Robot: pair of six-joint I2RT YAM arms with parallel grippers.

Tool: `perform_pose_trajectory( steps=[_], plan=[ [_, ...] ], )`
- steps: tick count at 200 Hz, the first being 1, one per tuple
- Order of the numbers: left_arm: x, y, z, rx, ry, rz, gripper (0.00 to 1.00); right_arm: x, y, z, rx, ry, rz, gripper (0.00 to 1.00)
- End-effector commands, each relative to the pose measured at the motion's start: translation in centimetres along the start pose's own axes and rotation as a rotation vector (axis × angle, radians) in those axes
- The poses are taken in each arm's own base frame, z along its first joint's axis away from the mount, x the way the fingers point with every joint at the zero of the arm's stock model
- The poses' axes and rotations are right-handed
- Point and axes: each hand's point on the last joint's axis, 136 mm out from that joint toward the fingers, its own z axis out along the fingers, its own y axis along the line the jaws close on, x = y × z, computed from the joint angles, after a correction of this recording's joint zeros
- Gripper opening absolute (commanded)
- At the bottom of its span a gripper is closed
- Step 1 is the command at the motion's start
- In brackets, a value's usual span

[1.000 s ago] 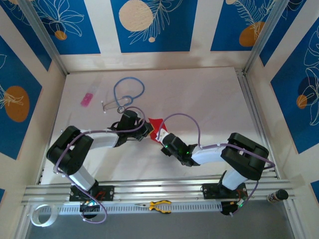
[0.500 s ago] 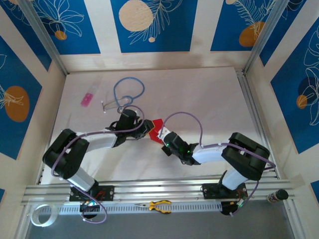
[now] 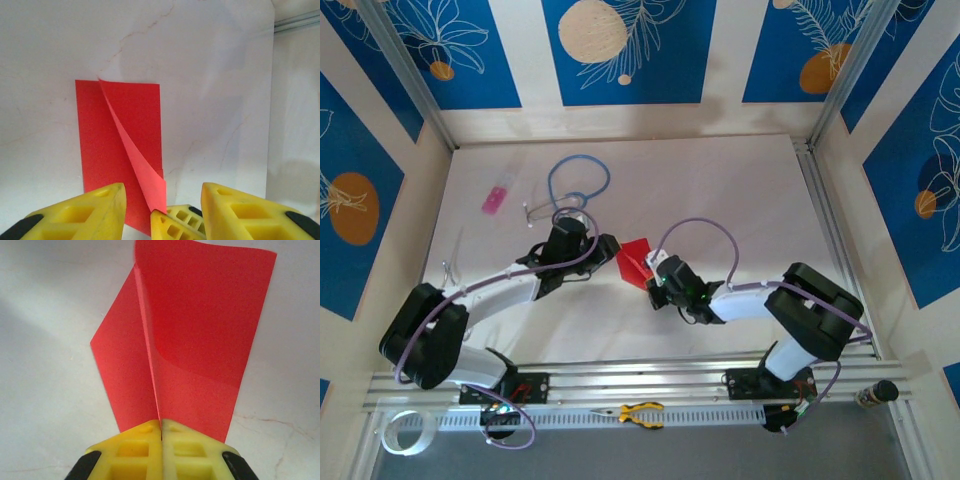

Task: Fold a paper plane with a square sheet of paper (pick it up from the middle)

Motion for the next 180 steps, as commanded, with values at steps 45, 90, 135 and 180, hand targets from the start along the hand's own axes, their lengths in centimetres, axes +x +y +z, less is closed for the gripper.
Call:
perform_pose_trajectory(
  steps=[45, 90, 135, 180],
  plan=[
    [0.5, 0.2, 0.6, 0.009, 0.015, 0.007, 0.43, -0.4, 1.3, -1.3, -0.266, -0.013, 0.261, 0.01],
    [0.9, 0.1, 1.4, 0.034, 0.042, 0.002, 0.42, -0.6, 1.4, -1.8, -0.354, -0.004, 0.35, 0.01],
    [1.4, 0.1, 2.1, 0.051, 0.069, -0.002, 0.41, -0.8, 0.9, -1.8, -0.401, 0.007, 0.452, 0.0],
    [1.8, 0.1, 2.7, 0.067, 0.09, -0.003, 0.36, -0.2, 0.6, -1.3, -0.401, 0.03, 0.529, 0.0]
  ],
)
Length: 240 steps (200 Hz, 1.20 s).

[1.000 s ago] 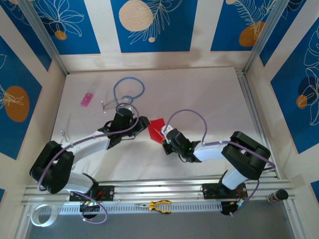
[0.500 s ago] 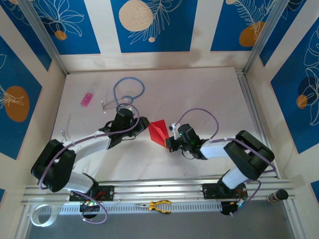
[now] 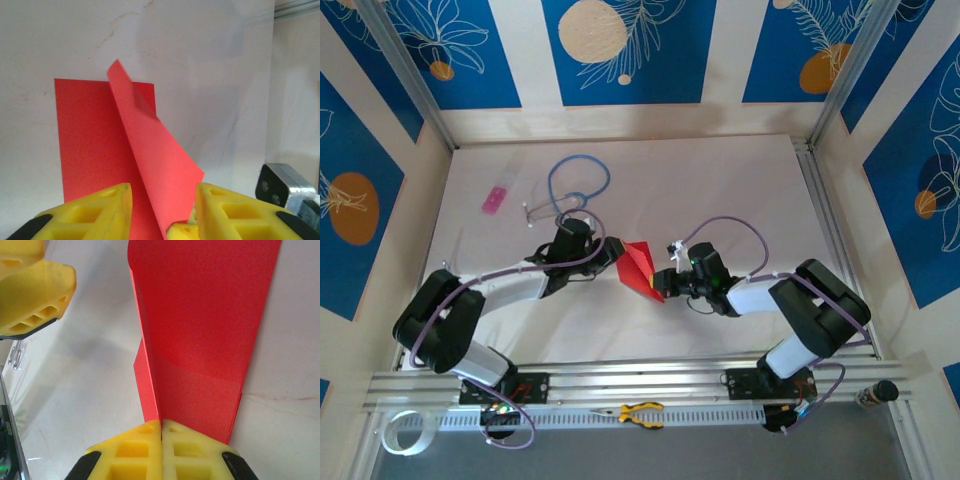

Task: Fold a paper plane with a square sheet of paper (pick it up from the middle)

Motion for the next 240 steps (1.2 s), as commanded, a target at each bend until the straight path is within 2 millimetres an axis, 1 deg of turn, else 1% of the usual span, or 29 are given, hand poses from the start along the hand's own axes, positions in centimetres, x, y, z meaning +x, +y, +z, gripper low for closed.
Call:
perform_pose_trajectory(
  steps=[1, 82, 155, 185, 240],
  plan=[
    [0.7, -0.1, 0.5, 0.026, 0.031, -0.002, 0.36, 0.6, 0.0, 0.2, -0.03, 0.016, 0.064, 0.0],
    [1.7, 0.7, 1.7, 0.03, 0.074, -0.011, 0.24, 0.9, -0.5, 0.5, -0.046, 0.029, 0.16, 0.0],
    [2.3, 1.2, 3.0, 0.032, 0.106, -0.006, 0.16, 1.4, -1.3, 0.6, -0.033, 0.039, 0.235, 0.0],
    [2.8, 1.8, 3.8, 0.015, 0.132, -0.01, 0.13, 1.5, -1.6, 0.6, -0.024, 0.038, 0.248, 0.0],
    [3.9, 3.5, 5.1, -0.039, 0.173, -0.021, 0.09, 1.8, -1.8, 0.5, -0.014, 0.038, 0.263, 0.0]
  ],
)
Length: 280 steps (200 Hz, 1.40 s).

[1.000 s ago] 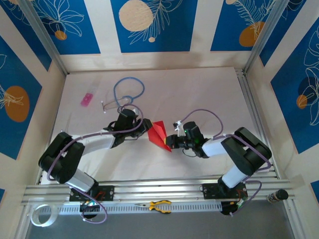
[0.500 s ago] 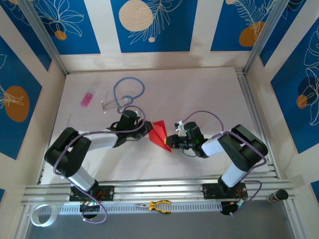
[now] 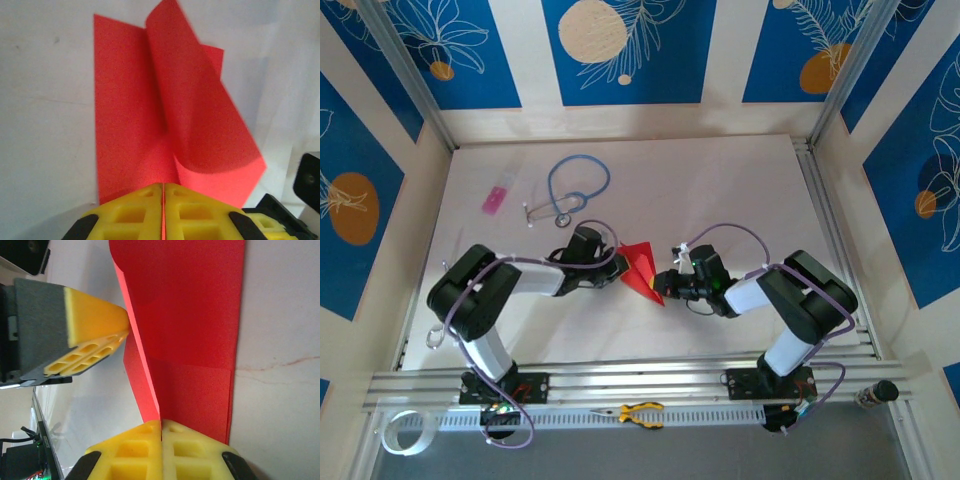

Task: Fold a paper plane with a square sheet of paper (pick it up from the middle)

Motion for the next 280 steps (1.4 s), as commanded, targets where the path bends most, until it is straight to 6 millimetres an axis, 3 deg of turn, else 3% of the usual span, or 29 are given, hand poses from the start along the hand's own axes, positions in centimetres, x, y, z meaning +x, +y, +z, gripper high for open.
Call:
perform_pose_trajectory(
  steps=[1, 97, 227, 280],
  plan=[
    [0.4, -0.6, 0.7, 0.01, 0.026, 0.022, 0.09, 0.7, -1.0, -0.1, 0.019, 0.012, 0.029, 0.0],
    [2.2, 3.0, -0.4, -0.128, 0.017, 0.02, 0.04, 1.0, -0.9, -0.2, 0.023, 0.028, 0.042, 0.0],
    [1.6, 2.8, -0.1, -0.153, 0.012, 0.071, 0.04, 1.3, -0.4, -0.1, -0.065, 0.13, 0.093, 0.0],
    [1.5, 3.1, 0.0, -0.164, 0.011, 0.071, 0.04, 1.2, -1.1, 0.0, -0.054, 0.129, 0.125, 0.0]
  ],
)
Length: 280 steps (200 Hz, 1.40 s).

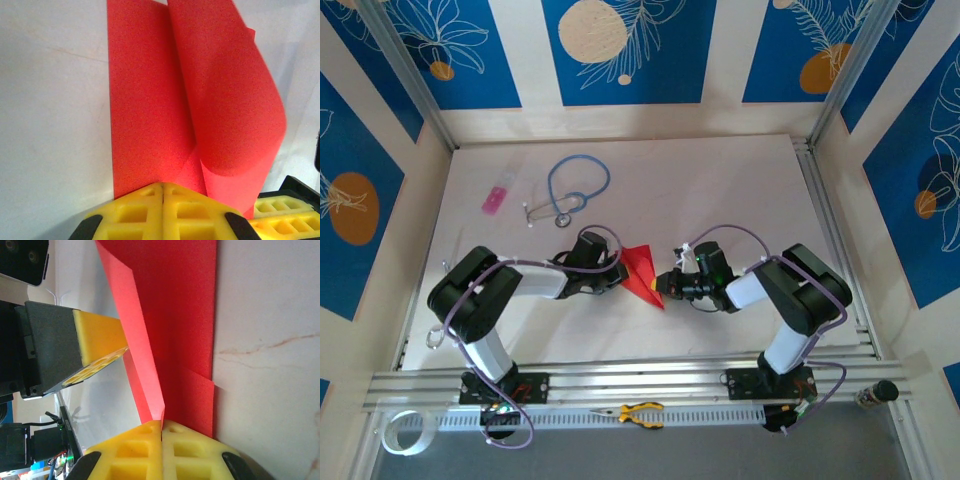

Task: Fold a paper plane with a square sheet of paper (pick it up from the middle)

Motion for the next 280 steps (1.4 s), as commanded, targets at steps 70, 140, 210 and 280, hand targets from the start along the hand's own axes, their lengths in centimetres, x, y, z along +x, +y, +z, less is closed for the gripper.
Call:
perform_pose_trajectory(
  steps=[70, 140, 210, 280],
  plan=[
    [0.2, 1.7, 0.2, -0.079, -0.003, 0.014, 0.04, 0.8, -1.4, 0.0, 0.032, 0.01, 0.065, 0.0],
    [0.3, 1.6, 0.1, -0.065, -0.007, -0.001, 0.03, 1.2, -1.4, 0.1, 0.052, 0.014, 0.067, 0.0],
    [0.2, 1.5, -0.1, -0.059, -0.016, -0.004, 0.03, 1.3, -1.6, 0.4, 0.076, 0.008, 0.082, 0.0],
    [0.0, 0.8, -0.6, -0.032, -0.042, 0.009, 0.03, 1.3, -1.5, 0.3, 0.095, 0.004, 0.085, 0.0]
  ],
)
